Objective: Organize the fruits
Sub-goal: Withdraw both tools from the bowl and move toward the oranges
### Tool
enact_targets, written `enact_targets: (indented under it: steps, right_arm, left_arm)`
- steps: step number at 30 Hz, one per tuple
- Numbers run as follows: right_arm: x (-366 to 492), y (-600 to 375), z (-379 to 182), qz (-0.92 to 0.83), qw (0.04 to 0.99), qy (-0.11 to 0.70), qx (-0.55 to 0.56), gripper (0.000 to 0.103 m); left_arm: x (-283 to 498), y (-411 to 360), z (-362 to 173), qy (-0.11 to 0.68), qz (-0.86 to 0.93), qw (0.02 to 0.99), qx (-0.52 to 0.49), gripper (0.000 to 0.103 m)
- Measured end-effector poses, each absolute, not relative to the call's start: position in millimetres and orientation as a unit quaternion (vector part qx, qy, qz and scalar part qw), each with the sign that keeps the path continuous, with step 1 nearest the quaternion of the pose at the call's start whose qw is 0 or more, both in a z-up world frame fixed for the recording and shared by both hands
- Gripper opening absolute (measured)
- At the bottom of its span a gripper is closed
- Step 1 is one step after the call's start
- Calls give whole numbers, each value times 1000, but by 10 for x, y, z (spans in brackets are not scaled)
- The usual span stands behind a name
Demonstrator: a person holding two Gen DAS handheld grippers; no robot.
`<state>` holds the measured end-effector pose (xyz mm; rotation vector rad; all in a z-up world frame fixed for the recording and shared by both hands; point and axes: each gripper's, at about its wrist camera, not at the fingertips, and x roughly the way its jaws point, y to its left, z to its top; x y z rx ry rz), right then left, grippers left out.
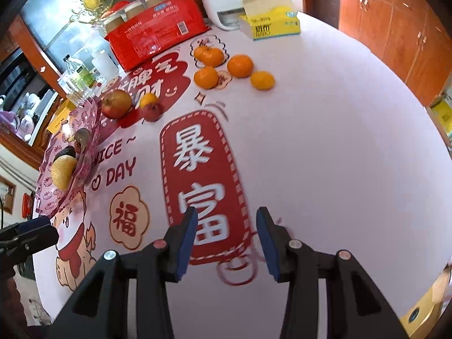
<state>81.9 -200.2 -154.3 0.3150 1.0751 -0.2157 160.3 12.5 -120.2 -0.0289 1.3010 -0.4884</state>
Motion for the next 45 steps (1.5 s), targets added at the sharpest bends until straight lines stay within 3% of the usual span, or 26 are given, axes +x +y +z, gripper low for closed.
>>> enact_targets:
  steps: [27,45]
  right_arm:
    - [1434,-3219,-1404,3,887,460,40,43]
    - [2209,-3139,-1559,81,902,421,-42,43]
  left_arm:
    - [2287,-1250,-1178,601,-141,787,-12,78]
    - [3315,-1768,-1497,600,-141,787,-1,77]
